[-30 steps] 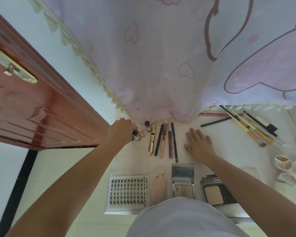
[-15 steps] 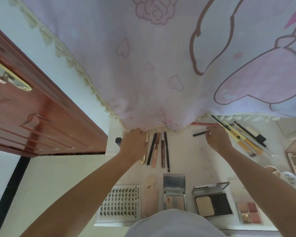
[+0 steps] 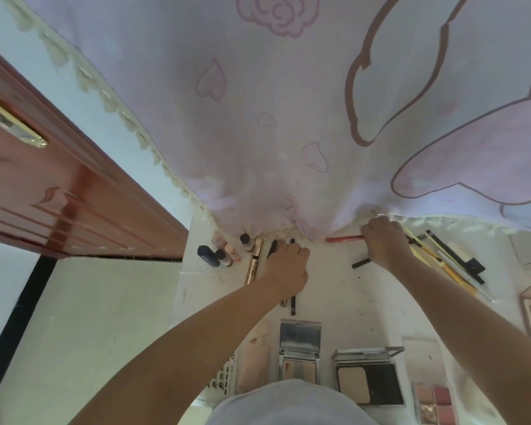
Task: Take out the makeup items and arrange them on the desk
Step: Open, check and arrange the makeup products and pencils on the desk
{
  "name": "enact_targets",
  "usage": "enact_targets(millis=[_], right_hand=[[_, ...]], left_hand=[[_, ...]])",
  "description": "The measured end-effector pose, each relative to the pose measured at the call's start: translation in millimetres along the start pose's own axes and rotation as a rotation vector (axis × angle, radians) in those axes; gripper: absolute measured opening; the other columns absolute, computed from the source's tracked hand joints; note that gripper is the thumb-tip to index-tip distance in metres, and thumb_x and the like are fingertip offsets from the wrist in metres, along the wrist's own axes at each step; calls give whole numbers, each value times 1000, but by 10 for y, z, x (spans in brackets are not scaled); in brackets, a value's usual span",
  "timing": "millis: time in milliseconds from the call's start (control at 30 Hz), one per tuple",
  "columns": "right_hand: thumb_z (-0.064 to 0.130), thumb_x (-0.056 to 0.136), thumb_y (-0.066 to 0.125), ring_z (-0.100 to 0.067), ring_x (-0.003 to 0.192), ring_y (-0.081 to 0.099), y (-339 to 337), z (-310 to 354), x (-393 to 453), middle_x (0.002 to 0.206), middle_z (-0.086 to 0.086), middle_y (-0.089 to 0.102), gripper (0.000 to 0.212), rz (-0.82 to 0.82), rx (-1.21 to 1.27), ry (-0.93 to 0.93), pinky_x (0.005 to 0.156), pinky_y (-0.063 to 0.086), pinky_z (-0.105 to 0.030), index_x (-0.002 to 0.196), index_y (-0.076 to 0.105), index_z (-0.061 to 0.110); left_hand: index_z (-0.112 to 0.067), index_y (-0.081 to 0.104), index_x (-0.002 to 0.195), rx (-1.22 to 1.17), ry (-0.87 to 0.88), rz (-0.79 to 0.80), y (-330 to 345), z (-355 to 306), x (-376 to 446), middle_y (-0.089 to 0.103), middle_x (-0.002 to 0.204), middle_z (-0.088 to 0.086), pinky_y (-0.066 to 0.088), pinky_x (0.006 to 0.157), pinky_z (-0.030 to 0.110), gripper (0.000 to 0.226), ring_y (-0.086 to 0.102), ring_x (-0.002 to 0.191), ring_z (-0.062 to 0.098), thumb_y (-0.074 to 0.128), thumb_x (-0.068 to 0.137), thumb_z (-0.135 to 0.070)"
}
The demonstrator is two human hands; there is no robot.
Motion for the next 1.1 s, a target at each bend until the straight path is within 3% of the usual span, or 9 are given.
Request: enact_targets(millis=[167,300,500,633,700,767,867,1000,1100], right_hand=[[15,97,32,-23,104,52,-296,230,-327,116,-6,53,25,22,123,-290,82,39,-30,120,42,9],[26,100,25,-19,97,55,-599,292,-635,110,-3,56,31,-8,196,-392,74,37,-24,116,47,12],[33,100,21,-17,65,47,-920,490,-988,90,-3,61,35,81,-21,-453,59,34,-26,111,45,10],[34,100,21,-8,48,32,-1033,711,-1025,61,8,34,36,8,-43,-419,47,27,-19,110,45,10],[28,100,25,-11,55,44,-1023,643,-1052,72,5,48,31,16,-50,-411,48,29,-20,117,45,11],[20,101,27,-19,80,58,-943,324,-1099,95,1,57,26,85,-111,-298,60,38,-25,120,44,16],[27,99,27,-17,70,49,-876,-243,-1189,65,8,41,17,34,103,-15,66,37,-26,92,38,17],[21,97,33,-10,54,38,-951,-18,-1233,61,8,38,14,-84,443,-76,59,30,-24,85,34,14],[14,97,32,-10,51,34,-1019,264,-1216,62,5,38,7,-107,623,-144,50,33,-18,91,34,15]], left_hand=[[-7,32,137,-68,24,-142,-113,-112,-16,40,137,11,34,102,30,47,37,126,25,33,98,-34],[-6,49,112,-93,114,-192,-247,-129,-224,57,103,8,37,69,23,39,48,83,16,24,100,-34],[-21,36,66,-76,276,-68,-473,69,-517,36,58,-9,31,50,16,38,35,49,6,29,98,-39],[-25,30,59,-119,273,-30,-619,203,-616,33,56,-8,28,50,13,41,30,49,4,31,98,-36],[-25,34,61,-163,220,-51,-678,295,-673,36,58,-8,29,52,10,39,34,51,3,31,98,-36],[-20,43,66,-307,69,-59,-746,540,-753,47,62,-6,42,58,11,36,50,57,9,35,97,-36],[-19,42,64,-416,-82,-159,-871,870,-903,58,62,-1,46,55,13,36,62,58,21,38,97,-33],[-14,45,71,-352,35,-177,-860,598,-896,48,64,-2,43,46,9,33,52,52,11,36,97,-32],[-22,36,62,-257,137,-213,-801,344,-812,39,60,-7,31,48,10,38,40,52,5,34,98,-32]])
Point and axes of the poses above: each hand's wrist, its own x-axis towards the middle knuckle, its own y-axis out of the palm, z = x × y, the point moved 3 cm from there along x, towards the middle knuckle
